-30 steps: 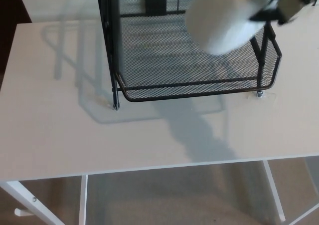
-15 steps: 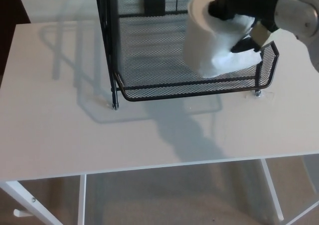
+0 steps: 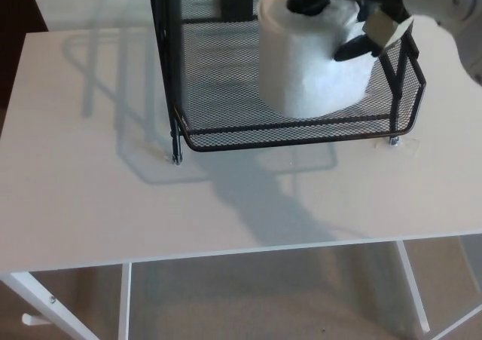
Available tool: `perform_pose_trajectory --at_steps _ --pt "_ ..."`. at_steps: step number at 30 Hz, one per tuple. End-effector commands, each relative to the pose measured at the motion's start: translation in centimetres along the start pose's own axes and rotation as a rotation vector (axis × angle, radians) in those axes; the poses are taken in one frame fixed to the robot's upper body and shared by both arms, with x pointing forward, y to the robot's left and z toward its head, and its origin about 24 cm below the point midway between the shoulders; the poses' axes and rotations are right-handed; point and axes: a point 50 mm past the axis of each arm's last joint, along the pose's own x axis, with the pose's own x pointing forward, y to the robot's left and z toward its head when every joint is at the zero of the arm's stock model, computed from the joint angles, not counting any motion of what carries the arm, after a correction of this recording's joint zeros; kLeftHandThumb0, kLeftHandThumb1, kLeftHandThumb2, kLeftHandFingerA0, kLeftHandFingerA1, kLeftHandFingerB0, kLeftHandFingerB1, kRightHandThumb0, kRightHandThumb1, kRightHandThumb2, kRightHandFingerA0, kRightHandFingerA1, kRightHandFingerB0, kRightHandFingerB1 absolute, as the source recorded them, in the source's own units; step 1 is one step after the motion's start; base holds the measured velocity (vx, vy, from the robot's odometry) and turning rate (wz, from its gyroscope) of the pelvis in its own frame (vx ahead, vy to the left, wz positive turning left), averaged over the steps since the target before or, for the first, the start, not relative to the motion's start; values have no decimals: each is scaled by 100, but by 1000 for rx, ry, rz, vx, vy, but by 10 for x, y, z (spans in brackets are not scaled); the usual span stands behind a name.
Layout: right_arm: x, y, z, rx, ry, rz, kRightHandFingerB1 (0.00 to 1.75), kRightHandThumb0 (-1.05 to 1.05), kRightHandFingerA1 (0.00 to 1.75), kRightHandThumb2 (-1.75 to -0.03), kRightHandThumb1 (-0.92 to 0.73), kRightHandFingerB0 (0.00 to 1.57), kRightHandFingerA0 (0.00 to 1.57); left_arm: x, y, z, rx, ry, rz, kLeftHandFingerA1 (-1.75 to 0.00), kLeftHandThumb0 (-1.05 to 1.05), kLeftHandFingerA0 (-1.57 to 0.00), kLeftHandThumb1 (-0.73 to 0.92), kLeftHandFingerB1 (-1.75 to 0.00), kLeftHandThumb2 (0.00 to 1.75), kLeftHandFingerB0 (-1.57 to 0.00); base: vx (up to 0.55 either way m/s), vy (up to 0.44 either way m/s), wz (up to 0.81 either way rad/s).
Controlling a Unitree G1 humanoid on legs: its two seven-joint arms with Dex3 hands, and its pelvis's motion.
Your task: The robot walks towards a desk on which a file tray is kept in the middle and a toilet paper roll is kept on its right. The robot uses its right hand to hook on finger in the gap of the roll and grabs it, lifts it and places it on the tray.
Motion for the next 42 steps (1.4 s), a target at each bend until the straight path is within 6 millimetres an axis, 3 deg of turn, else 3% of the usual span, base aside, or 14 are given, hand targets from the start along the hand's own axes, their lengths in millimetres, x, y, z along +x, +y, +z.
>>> perform_pose_trajectory --at_steps 1,6,14,15,18,23,24,27,35,36,39,40,41,42 --pt "-8 -22 -4 16 28 154 36 -41 52 -60 -60 45 25 -2 6 -3 -2 -6 22 -50 -71 -43 85 -40 65 -32 0 0 0" --pt "-18 -39 -9 28 31 183 36 -36 53 -59 -57 47 36 -2 7 -3 -1 -12 17 -51 -70 -41 85 -40 65 -31 0 0 0" --pt "-31 -59 -13 41 47 190 38 -39 58 -59 -60 39 22 -2 6 -5 7 2 31 -51 -71 -44 84 -41 65 -34 0 0 0" --pt "-38 -71 -17 166 77 246 34 -36 65 -58 -60 31 36 -2 6 -4 30 -3 25 -51 -70 -44 85 -41 65 -34 0 0 0" --pt "-48 -83 -18 212 62 269 33 -38 59 -57 -58 26 37 -3 7 -4 42 -6 17 -51 -70 -43 86 -41 65 -32 0 0 0" --pt "-65 -100 -28 287 77 262 33 -34 81 -56 -55 18 48 -3 7 -6 21 2 22 -51 -69 -43 84 -41 65 -32 0 0 0" --pt "-83 -115 -36 267 102 210 34 -44 66 -56 -54 15 20 -2 6 -8 44 10 28 -51 -69 -45 85 -41 65 -33 0 0 0" --pt "-91 -119 -44 326 124 201 33 -41 56 -56 -54 14 13 -2 5 -8 28 11 23 -52 -70 -44 85 -41 65 -32 0 0 0" --pt "-201 -117 -120 501 192 -154 43 -53 47 -72 -46 17 16 -3 8 -6 70 -4 20 -48 -70 -43 87 -39 66 -30 0 0 0" --pt "-215 -111 -129 545 175 -188 34 -47 47 -57 -54 20 20 -4 8 -7 71 -3 18 -50 -71 -43 86 -39 66 -30 0 0 0" --pt "-283 -71 -183 679 225 -456 38 -46 48 -70 -51 25 24 -3 6 -10 31 12 17 -49 -70 -42 84 -39 65 -30 0 0 0" --pt "-292 -65 -188 678 222 -501 38 -46 48 -70 -51 25 24 -3 6 -10 28 13 17 -49 -70 -42 84 -39 65 -30 0 0 0" --pt "-302 -56 -192 732 224 -557 31 -31 52 -57 -56 32 46 -3 6 -10 24 9 15 -50 -70 -40 84 -39 65 -28 0 0 0" --pt "-322 -38 -199 822 254 -663 32 -39 47 -57 -56 31 39 -4 7 -10 28 4 12 -49 -70 -42 86 -39 65 -29 0 0 0"
